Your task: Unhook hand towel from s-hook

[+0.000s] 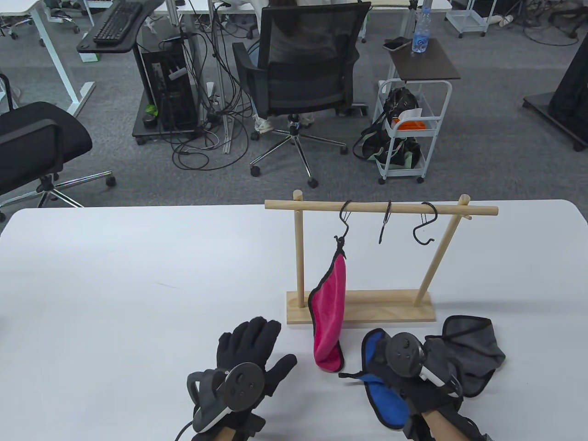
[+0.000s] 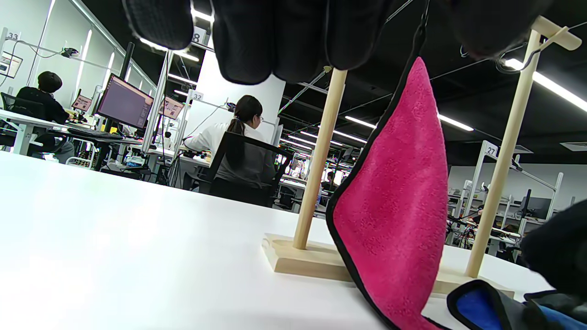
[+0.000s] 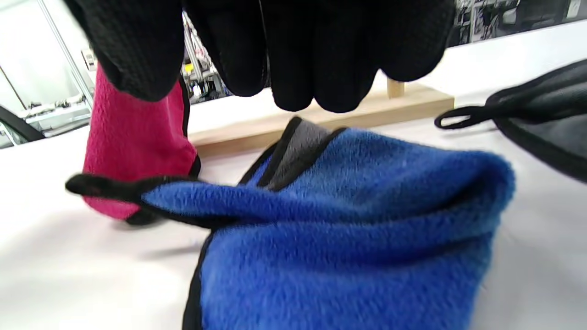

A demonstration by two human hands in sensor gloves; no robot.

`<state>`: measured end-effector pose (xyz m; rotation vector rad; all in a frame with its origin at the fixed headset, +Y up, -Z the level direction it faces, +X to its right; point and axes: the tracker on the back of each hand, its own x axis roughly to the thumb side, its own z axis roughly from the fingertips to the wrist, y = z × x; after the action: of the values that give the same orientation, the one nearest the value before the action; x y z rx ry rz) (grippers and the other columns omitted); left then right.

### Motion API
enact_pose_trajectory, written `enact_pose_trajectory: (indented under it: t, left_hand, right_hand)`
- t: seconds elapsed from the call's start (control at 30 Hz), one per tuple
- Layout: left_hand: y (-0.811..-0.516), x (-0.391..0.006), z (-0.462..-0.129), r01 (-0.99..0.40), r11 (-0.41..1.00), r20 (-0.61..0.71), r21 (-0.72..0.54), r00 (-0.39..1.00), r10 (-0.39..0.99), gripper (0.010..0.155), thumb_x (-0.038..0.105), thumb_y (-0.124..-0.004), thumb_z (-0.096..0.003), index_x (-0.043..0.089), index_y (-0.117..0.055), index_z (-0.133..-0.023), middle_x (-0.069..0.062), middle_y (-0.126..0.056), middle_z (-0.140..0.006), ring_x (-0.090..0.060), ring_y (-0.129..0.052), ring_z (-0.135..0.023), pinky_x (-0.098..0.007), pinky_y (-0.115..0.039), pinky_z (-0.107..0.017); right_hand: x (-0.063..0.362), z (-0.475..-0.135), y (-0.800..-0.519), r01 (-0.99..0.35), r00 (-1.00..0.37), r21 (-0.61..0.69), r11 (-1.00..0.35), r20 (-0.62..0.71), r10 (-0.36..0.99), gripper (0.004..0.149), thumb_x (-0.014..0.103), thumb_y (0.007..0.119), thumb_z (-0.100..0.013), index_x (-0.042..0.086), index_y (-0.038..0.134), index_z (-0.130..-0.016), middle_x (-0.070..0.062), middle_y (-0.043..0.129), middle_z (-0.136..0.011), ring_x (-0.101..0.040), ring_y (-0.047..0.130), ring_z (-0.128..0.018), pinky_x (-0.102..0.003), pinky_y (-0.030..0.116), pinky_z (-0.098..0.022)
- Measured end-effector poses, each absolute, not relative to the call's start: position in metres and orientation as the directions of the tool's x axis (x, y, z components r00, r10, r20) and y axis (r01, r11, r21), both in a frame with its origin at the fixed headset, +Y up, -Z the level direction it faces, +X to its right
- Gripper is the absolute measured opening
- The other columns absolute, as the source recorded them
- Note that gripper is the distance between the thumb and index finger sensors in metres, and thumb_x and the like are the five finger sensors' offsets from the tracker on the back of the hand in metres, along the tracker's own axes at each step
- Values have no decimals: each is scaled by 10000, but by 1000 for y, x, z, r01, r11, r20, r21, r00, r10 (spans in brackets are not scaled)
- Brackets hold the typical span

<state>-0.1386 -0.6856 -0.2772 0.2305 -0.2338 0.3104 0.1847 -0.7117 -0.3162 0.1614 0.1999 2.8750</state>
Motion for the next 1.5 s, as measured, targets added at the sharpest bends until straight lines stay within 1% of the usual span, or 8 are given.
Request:
enact_pose_trajectory:
  t: [0.37, 0.57, 1.03, 1.13, 1.23, 1.37, 1.5]
  left_hand:
    - [-687, -137, -277, -314, 934, 257, 172, 929, 265, 749, 713, -636, -532, 293, -571, -1148, -107, -634, -1211, -427, -686, -1093, -690, -535, -781]
    - [-688, -136, -278, -307, 938, 255, 162, 931, 261, 750, 712, -638, -533, 290, -570, -1149, -109, -634, -1210, -428, -686, -1093, -691, -535, -780]
    - [-689, -132, -280, -297, 944, 242, 143, 935, 258, 748, 714, -636, -533, 296, -567, -1149, -105, -635, -1210, -424, -690, -1094, -679, -549, -783]
    - [-688, -131, -284, -340, 935, 244, 105, 920, 307, 751, 719, -631, -531, 300, -562, -1151, -106, -629, -1214, -430, -693, -1088, -665, -585, -770]
    - [-683, -128, -290, -377, 922, 242, 89, 906, 347, 753, 715, -637, -535, 291, -564, -1154, -110, -631, -1212, -429, -697, -1086, -658, -593, -770]
    - [-676, -121, -295, -376, 921, 253, 100, 905, 342, 751, 718, -632, -537, 295, -561, -1154, -104, -634, -1212, -429, -701, -1084, -659, -596, -768]
    - [-663, -109, -306, -416, 904, 271, 101, 886, 377, 760, 717, -634, -536, 289, -554, -1158, -107, -640, -1208, -424, -708, -1079, -651, -604, -768]
  right_hand:
    - [196, -305, -695, -350, -933, -54, -935, 113, 342, 678, 522, 770, -591, 170, 585, -1139, -228, 635, -1138, -453, 707, -984, -616, 587, -736]
    - [198, -300, -690, -371, -926, -113, -922, 126, 357, 708, 520, 790, -578, 177, 554, -1150, -224, 600, -1158, -454, 685, -1005, -627, 573, -743]
    - [200, -298, -688, -390, -918, -161, -907, 146, 369, 706, 523, 790, -576, 180, 558, -1146, -217, 592, -1163, -450, 679, -1014, -630, 569, -745]
    - [200, -298, -688, -398, -915, -168, -902, 150, 375, 704, 522, 790, -576, 180, 558, -1146, -217, 598, -1160, -451, 681, -1012, -629, 571, -744]
    - [200, -297, -688, -397, -914, -175, -901, 159, 372, 703, 522, 791, -575, 180, 561, -1144, -216, 599, -1160, -449, 681, -1012, -629, 571, -744]
    - [200, -297, -688, -395, -915, -179, -901, 162, 369, 700, 522, 790, -576, 179, 565, -1142, -217, 601, -1158, -448, 682, -1011, -629, 572, -744]
    - [200, -296, -687, -398, -914, -179, -900, 165, 372, 698, 521, 790, -576, 177, 567, -1141, -217, 603, -1157, -447, 683, -1011, -629, 572, -744]
